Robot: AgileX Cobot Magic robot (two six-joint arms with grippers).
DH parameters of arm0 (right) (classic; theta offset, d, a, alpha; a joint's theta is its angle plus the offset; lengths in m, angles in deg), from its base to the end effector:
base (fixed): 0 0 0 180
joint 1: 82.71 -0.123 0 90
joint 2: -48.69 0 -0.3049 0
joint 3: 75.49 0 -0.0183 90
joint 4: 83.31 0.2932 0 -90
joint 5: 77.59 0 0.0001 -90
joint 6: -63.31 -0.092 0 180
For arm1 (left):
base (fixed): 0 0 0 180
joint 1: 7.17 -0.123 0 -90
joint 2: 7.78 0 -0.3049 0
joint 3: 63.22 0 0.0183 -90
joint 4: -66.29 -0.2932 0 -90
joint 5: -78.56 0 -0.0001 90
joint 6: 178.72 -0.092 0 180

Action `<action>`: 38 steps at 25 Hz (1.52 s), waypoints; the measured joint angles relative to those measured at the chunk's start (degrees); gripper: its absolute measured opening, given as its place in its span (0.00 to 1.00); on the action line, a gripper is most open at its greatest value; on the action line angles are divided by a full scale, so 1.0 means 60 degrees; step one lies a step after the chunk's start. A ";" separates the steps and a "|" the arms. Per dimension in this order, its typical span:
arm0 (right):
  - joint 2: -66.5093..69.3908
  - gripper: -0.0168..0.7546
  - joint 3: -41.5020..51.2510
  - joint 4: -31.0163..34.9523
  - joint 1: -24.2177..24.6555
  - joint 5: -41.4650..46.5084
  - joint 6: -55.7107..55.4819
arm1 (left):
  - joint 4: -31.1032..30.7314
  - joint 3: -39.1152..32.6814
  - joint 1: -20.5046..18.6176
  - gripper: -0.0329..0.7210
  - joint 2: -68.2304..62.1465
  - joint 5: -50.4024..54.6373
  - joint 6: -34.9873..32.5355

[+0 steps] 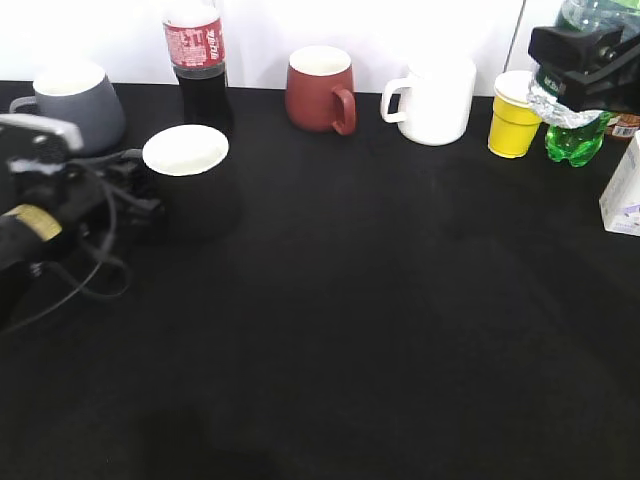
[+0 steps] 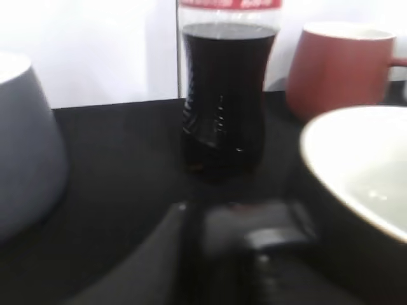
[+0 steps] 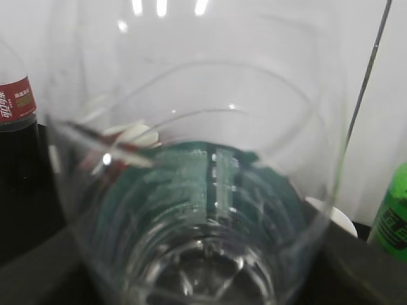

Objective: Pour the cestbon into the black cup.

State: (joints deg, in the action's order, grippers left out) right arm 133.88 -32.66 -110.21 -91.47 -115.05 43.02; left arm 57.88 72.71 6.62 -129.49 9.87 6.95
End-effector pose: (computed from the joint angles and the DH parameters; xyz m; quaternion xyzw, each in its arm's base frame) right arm 0.2976 0.0714 0.2549 -0.1601 0.7107 0.1432 0.6698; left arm 0.3276 -0.0933 0.0910 0.1180 0.7410 -0.1447 0.6451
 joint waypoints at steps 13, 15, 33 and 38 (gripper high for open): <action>0.5710 0.66 -0.0139 0.1619 0.0000 -0.4251 0.2390 | -0.1004 -0.3264 0.0000 0.36 0.5268 0.1055 0.0103; 0.5975 0.66 -0.0206 0.1636 0.0000 -0.4335 0.2484 | -0.1024 -0.3264 0.0000 0.36 0.5301 0.1160 0.0103; 0.1483 0.83 0.0194 0.0884 0.0000 0.3933 0.1529 | -0.1626 -0.2731 0.0000 0.36 0.6069 0.5893 0.2446; -0.0983 0.80 -0.1193 0.2504 -0.0450 0.8857 0.1493 | -0.1309 0.0315 0.1785 0.36 0.8161 1.3658 0.3731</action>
State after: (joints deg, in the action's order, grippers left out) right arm 127.99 -39.82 -95.19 -94.17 -61.90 51.98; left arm 50.03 74.60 17.33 -80.53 91.82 29.33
